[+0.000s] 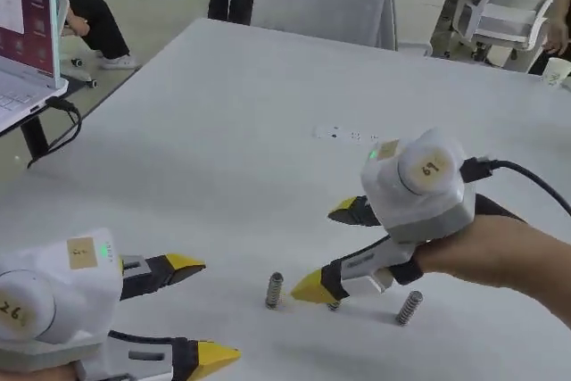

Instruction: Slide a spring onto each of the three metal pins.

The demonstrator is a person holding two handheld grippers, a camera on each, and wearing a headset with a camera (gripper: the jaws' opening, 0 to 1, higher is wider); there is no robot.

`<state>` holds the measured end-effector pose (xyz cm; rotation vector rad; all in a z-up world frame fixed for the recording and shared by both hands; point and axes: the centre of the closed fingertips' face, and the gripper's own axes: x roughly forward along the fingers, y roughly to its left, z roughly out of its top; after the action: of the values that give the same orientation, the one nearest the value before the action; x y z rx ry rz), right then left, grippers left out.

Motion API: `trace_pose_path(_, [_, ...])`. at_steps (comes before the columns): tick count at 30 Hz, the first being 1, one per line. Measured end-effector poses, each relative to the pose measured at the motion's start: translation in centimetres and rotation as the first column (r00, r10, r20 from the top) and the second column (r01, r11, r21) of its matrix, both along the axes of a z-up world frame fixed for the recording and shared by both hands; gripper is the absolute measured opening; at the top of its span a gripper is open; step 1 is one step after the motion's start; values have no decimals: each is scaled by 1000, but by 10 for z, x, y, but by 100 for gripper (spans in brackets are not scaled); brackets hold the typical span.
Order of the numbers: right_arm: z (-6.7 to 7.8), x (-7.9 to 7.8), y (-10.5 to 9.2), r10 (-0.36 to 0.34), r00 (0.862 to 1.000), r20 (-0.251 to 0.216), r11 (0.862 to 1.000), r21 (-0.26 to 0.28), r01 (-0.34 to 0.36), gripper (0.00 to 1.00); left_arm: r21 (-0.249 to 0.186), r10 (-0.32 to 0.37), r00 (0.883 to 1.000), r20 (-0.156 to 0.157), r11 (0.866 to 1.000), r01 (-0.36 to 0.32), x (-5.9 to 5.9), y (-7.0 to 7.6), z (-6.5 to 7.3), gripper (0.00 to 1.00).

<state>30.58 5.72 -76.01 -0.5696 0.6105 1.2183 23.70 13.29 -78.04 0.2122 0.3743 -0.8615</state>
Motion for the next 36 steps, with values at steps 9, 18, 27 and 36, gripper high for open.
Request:
trace_pose_path(9, [17, 5, -28, -103, 994, 43, 989, 108, 98, 75, -21, 5, 1000, 5, 1000, -5, 2, -6, 8, 58])
trace_pose_path(18, [32, 3, -62, -197, 977, 85, 960, 221, 174, 80, -45, 20, 1000, 9, 999, -20, 2, -6, 15, 58])
trace_pose_path(27, [29, -12, -92, -248, 964, 97, 933, 292, 211, 82, -55, 21, 1000, 15, 998, -21, 0, -9, 20, 59])
trace_pose_path(36, [19, -29, -112, -278, 956, 93, 914, 333, 233, 86, -77, 28, 1000, 11, 997, -27, -3, -12, 22, 59])
